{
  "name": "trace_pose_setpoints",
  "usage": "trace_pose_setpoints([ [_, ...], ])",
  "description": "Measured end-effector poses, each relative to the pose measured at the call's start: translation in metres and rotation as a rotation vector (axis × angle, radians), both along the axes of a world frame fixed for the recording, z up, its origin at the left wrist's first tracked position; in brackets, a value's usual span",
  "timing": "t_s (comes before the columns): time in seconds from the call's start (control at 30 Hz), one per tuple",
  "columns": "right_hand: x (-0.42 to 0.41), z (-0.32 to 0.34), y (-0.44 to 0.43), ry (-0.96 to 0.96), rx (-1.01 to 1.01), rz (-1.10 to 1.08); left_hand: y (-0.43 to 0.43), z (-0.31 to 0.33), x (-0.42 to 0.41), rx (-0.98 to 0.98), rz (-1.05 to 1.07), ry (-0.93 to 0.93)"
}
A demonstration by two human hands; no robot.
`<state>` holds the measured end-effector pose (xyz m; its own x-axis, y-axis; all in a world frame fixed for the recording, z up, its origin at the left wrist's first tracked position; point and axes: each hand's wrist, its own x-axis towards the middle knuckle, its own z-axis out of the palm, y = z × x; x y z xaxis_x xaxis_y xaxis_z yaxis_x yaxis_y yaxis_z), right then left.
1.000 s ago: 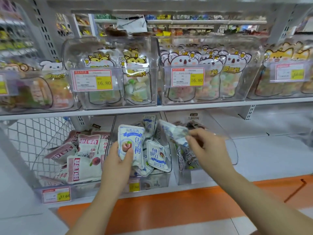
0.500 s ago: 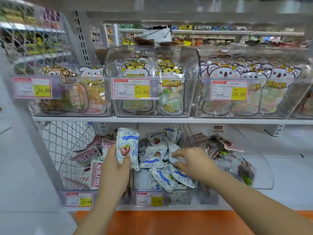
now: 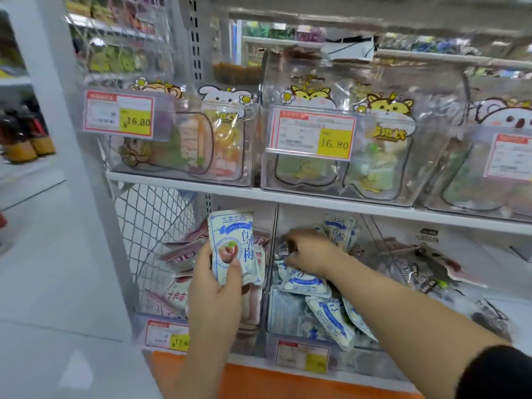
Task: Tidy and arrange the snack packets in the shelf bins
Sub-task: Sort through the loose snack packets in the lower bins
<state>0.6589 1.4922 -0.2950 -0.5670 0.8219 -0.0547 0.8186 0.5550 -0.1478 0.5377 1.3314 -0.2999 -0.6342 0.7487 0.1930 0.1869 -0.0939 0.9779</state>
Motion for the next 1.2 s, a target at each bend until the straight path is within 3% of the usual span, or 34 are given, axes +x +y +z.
trace_pose_setpoints([
  [0.13, -0.015, -0.009, 0.018, -0.184, 0.134, 0.017, 0.001, -0.003, -0.005, -0.002, 0.003, -0.008],
  [0.23, -0.021, -0.010, 0.020, -0.219, 0.215, 0.027, 0.002, -0.005, -0.006, 0.012, -0.028, -0.001],
  [0.33, -0.015, -0.004, 0.021, -0.024, 0.217, -0.096, 0.001, -0.007, -0.006, 0.027, -0.056, 0.024],
  [0.43, 0.002, 0.010, 0.013, 0.385, 0.159, -0.261, 0.003, -0.007, -0.003, 0.044, -0.077, 0.115],
  [0.6, 0.045, 0.021, -0.034, 0.758, 0.347, -0.201, 0.009, -0.002, 0.013, 0.072, -0.147, 0.444],
  [0.77, 0.105, 0.021, -0.072, 0.958, 0.392, -0.201, 0.021, 0.001, 0.031, 0.068, -0.177, 0.864],
  [0.97, 0.170, 0.017, -0.097, 1.020, 0.508, -0.292, 0.046, 0.010, 0.052, -0.266, -0.192, 1.293],
  [1.2, 0.209, -0.001, -0.092, 1.087, 0.545, -0.441, 0.078, 0.021, 0.073, -0.387, -0.405, 1.353],
])
